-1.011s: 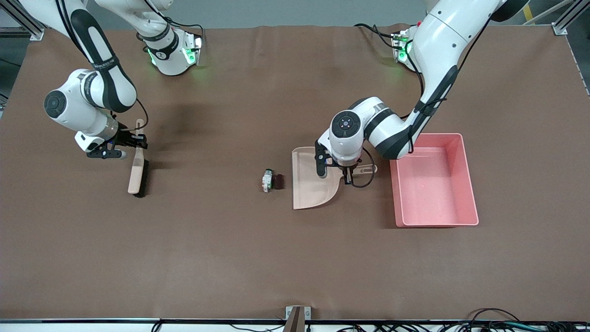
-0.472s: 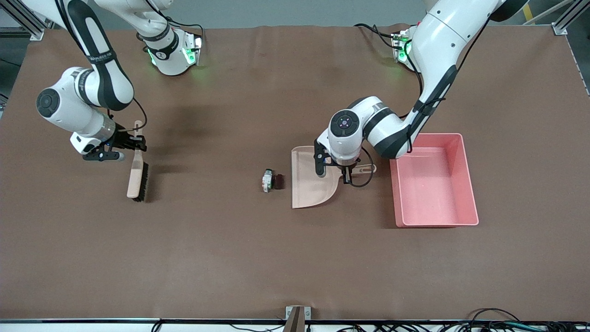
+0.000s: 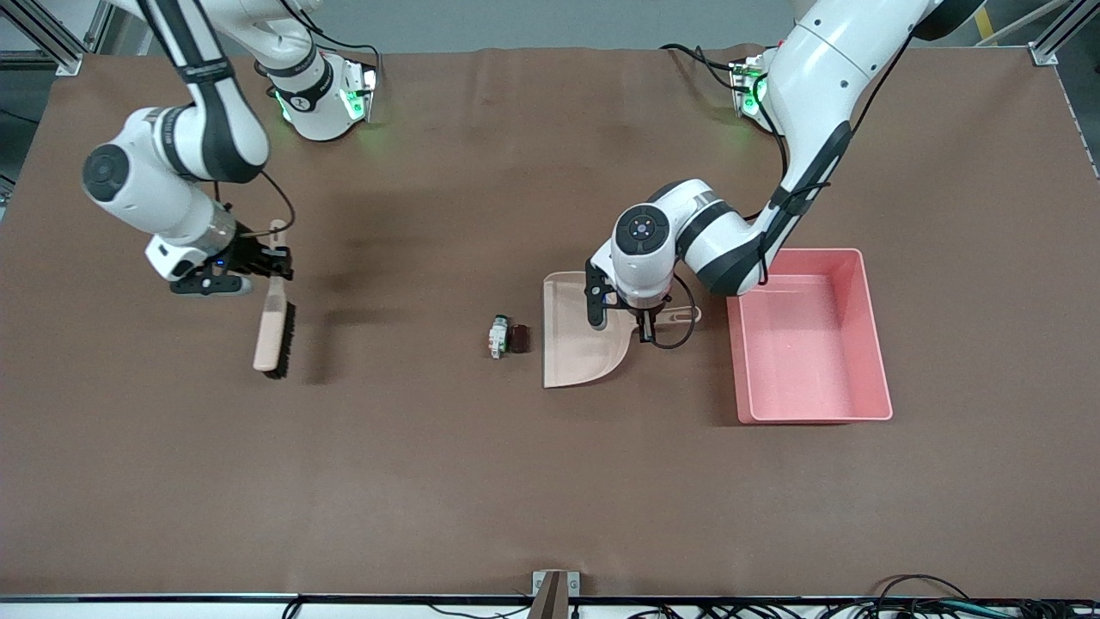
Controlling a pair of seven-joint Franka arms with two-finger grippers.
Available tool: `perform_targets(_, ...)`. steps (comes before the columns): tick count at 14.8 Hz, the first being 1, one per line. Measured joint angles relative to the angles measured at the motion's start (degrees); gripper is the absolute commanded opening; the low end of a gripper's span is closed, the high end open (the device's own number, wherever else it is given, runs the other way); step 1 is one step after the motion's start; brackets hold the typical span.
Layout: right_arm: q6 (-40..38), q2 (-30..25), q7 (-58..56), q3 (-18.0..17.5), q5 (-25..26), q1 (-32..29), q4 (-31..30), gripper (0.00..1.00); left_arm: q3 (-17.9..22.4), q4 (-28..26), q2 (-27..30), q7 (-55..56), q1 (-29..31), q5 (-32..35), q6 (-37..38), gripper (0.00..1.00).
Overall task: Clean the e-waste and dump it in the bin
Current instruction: 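Move the brush with the right gripper toward the electronic parts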
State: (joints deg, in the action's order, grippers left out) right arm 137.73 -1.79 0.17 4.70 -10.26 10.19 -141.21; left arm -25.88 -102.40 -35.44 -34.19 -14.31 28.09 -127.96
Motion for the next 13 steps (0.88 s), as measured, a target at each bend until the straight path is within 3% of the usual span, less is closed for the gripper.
perform_targets(4,0.0,0.9,12.3,-0.2,-2.6,9.0,1.2,0.00,0.0,0.1,0.0,0.0,0.0,0.0,0.0,0.33)
perform_targets(7,1.4,2.9,13.2,-0.2,-7.0,12.4,1.4,0.00,0.0,0.2,0.0,0.0,-0.1,0.0,0.0,0.33)
perform_targets(13,13.1,11.3,18.5,-0.2,-9.7,22.7,2.7,0.00,0.0,0.2,0.0,0.0,-0.1,0.0,0.0,0.33)
